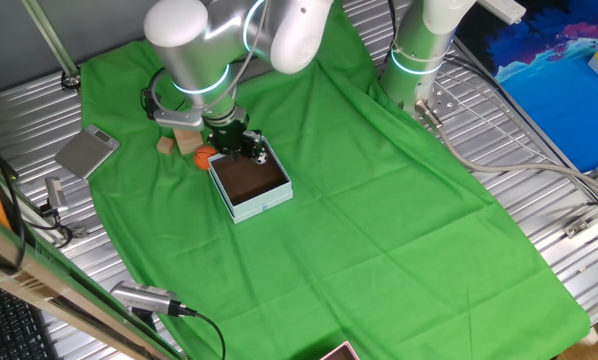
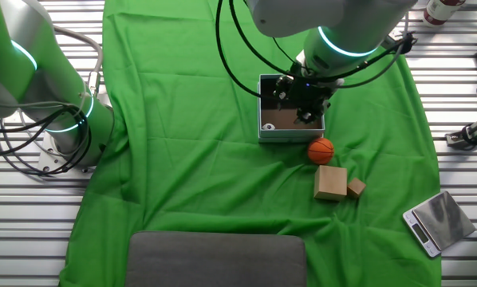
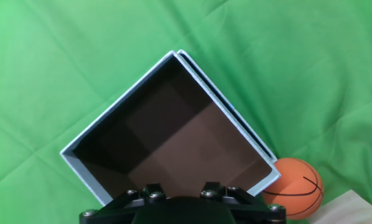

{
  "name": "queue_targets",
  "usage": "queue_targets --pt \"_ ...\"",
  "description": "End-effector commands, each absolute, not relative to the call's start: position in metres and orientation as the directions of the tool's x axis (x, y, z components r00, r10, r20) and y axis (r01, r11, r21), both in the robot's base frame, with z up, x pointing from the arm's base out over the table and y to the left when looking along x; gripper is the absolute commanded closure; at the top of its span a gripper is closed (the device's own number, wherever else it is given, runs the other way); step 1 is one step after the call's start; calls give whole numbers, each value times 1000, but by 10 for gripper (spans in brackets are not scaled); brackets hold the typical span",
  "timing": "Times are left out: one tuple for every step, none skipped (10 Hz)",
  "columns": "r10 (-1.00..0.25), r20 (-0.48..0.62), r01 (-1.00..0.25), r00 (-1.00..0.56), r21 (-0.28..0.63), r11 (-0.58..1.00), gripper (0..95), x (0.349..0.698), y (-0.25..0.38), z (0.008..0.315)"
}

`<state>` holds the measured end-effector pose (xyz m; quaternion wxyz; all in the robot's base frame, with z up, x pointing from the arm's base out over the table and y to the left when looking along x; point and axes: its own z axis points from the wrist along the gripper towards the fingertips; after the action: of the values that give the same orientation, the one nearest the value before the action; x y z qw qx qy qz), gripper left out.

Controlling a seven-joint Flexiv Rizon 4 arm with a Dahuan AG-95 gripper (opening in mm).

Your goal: Take everything out of the gift box

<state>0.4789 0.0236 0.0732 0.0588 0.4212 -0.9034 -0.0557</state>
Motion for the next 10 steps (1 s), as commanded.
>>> queue_targets --pt "-765 59 -753 -641 148 642 570 479 23 73" --pt "-764 58 -751 -642 149 643 570 480 22 72" --pt "-765 58 -752 -642 147 642 570 481 22 70" --pt "-765 58 -752 -642 147 643 570 481 22 69" --pt "-763 61 -750 -644 147 645 570 481 22 66" --pt "-763 61 -750 -644 146 645 570 480 21 63" --pt "-763 60 -750 -644 146 645 570 478 21 60" --pt "-763 59 -750 -644 146 645 570 476 21 58" --pt "-763 60 -751 -643 146 644 570 473 21 56" --pt "-763 60 -751 -643 145 644 570 470 20 54"
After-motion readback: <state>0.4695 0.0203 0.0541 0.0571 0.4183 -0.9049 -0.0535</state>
